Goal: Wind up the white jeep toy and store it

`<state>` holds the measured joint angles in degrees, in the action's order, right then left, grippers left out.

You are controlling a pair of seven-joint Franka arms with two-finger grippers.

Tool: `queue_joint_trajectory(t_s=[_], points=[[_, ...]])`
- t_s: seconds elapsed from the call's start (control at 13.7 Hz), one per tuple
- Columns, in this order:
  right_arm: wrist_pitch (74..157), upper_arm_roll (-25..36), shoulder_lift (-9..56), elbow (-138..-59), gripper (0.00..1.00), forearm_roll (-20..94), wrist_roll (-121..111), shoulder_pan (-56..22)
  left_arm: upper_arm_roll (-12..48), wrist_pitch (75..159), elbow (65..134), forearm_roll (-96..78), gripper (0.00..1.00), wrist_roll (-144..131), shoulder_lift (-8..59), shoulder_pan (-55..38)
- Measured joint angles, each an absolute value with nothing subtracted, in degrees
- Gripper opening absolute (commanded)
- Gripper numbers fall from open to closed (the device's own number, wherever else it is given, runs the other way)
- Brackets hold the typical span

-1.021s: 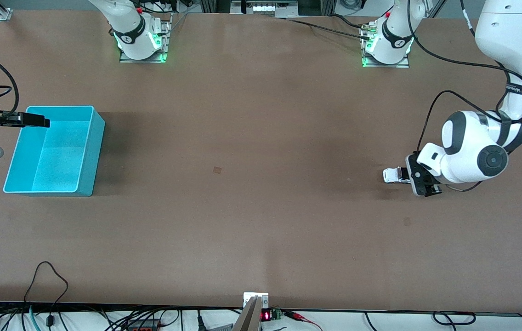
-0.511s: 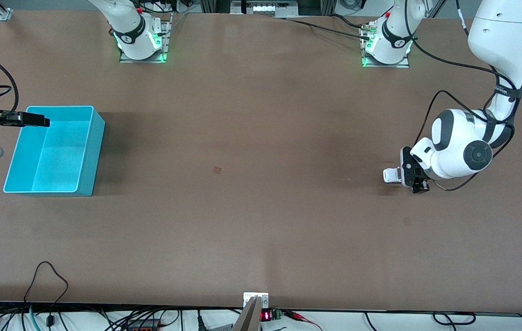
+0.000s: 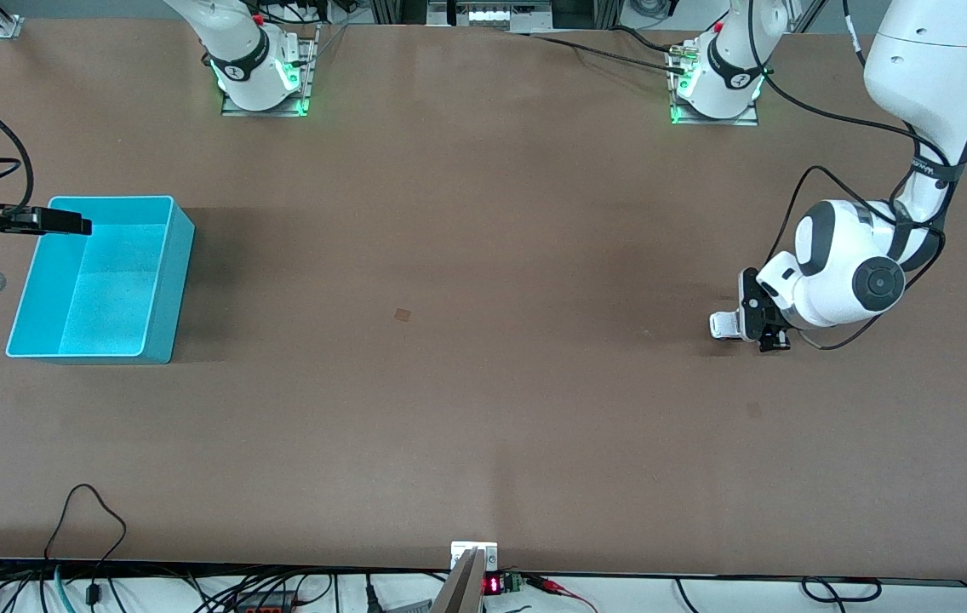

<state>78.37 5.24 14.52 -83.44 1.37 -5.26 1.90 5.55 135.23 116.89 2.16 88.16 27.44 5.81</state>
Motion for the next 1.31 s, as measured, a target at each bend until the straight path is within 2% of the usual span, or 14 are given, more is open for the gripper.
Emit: queue_joint_trajectory(t_s=[0.22, 0.73, 1.31], points=[[78.3, 5.2, 14.6, -83.4, 1.0, 1.4, -5.3, 1.9, 5.5, 137.7, 117.1, 2.2, 0.53, 88.2, 27.4, 5.8], [78.1, 5.2, 14.6, -83.4, 1.0, 1.4, -5.3, 1.9, 5.5, 138.9, 117.6, 2.4, 0.27, 88.2, 27.2, 5.8], [76.4, 5.3, 14.7, -83.5, 1.0, 1.4, -5.3, 2.0, 5.5, 139.5, 122.3, 2.6, 0.24, 88.1, 24.1, 5.8]])
